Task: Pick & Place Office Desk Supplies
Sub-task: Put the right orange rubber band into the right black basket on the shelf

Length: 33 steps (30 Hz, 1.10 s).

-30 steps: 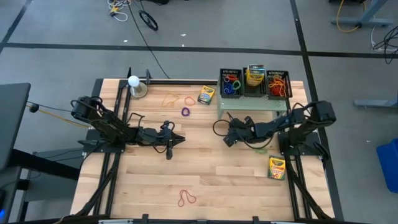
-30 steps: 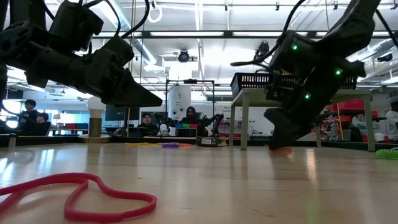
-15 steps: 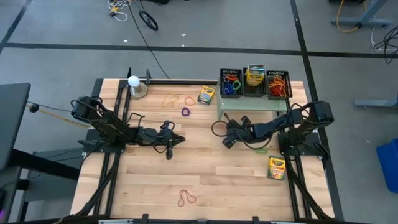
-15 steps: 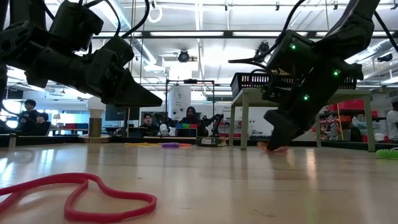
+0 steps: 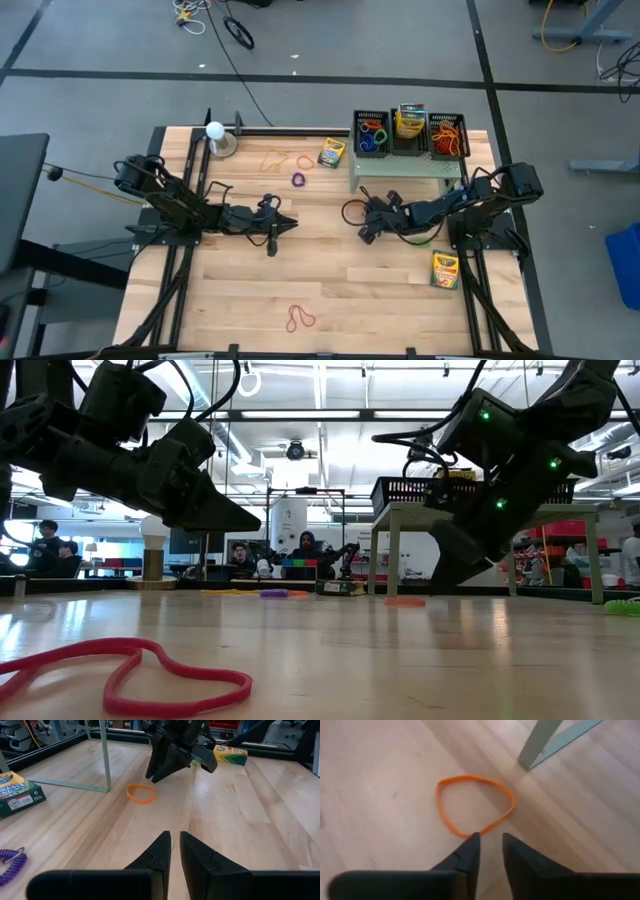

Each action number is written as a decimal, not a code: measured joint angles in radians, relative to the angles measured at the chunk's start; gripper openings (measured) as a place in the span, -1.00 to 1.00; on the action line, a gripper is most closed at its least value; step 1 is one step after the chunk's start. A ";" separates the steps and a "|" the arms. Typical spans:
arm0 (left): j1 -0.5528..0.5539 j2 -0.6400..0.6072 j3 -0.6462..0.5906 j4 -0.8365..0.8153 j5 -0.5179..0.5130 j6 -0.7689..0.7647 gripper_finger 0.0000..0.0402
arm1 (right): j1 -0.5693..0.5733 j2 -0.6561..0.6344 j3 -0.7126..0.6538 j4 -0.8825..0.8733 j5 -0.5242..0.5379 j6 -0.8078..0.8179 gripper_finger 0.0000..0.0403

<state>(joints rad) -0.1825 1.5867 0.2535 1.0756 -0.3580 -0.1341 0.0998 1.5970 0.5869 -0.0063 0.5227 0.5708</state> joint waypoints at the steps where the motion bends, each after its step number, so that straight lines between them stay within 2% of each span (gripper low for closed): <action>1: 0.000 0.000 0.000 0.000 0.000 0.000 -0.76 | 0.000 0.000 0.000 0.003 0.005 0.000 -0.48; 7: 0.000 0.000 0.000 0.000 0.000 0.000 -0.76 | 0.008 0.000 0.000 0.074 -0.029 -0.076 -0.21; 13: 0.000 0.000 0.000 0.000 0.000 0.000 -0.76 | 0.011 0.060 0.001 0.178 -0.065 -0.191 -0.22; 18: 0.000 0.000 0.000 0.002 0.000 0.000 -0.76 | 0.009 0.098 0.002 0.181 -0.082 -0.202 -0.39; 25: 0.000 0.000 0.000 0.003 0.000 0.000 -0.76 | 0.010 0.071 0.001 0.158 -0.086 -0.252 -0.94; 33: 0.000 0.000 0.000 0.002 0.000 0.000 -0.76 | 0.042 -0.097 0.000 0.063 -0.054 -0.244 -0.98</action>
<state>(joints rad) -0.1825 1.5867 0.2531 1.0777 -0.3584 -0.1341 0.1418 1.4999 0.5873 0.0562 0.4688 0.3267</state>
